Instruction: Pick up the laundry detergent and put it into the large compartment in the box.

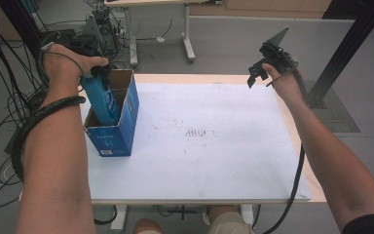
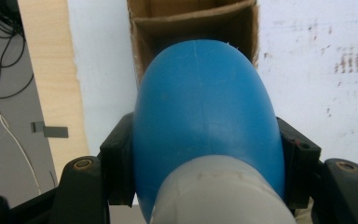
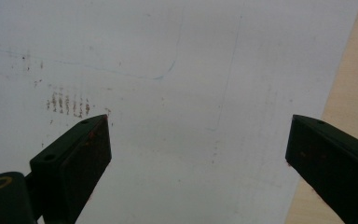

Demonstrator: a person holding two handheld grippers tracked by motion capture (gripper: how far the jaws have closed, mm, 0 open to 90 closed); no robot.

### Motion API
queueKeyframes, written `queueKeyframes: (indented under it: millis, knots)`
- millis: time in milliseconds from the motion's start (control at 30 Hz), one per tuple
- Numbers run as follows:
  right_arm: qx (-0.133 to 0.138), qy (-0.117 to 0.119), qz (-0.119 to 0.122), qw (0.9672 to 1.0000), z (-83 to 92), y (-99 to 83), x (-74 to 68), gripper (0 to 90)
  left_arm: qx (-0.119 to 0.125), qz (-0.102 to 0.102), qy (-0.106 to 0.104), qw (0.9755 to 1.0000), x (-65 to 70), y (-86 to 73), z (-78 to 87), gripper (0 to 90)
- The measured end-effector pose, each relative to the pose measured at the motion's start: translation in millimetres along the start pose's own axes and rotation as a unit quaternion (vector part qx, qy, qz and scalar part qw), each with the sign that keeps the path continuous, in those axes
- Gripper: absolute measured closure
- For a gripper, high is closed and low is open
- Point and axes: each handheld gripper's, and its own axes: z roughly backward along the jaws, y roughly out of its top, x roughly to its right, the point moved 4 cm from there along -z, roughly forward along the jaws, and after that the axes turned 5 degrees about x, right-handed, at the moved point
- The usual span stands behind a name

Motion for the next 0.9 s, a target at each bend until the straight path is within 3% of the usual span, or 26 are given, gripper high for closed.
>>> queueKeyframes:
  millis: [600,900]
  knots:
    - [-0.005,-0.002,0.001,1.0,-4.1,0.4,-0.5,6.5,-0.013,-0.008,0.002,0.9999,1.8,-4.4,-60.2,37.2]
    - [-0.009,-0.004,0.001,1.0,-9.0,1.3,-0.5,6.5,-0.016,-0.014,0.001,0.9998,1.6,-5.0,-80.6,37.2]
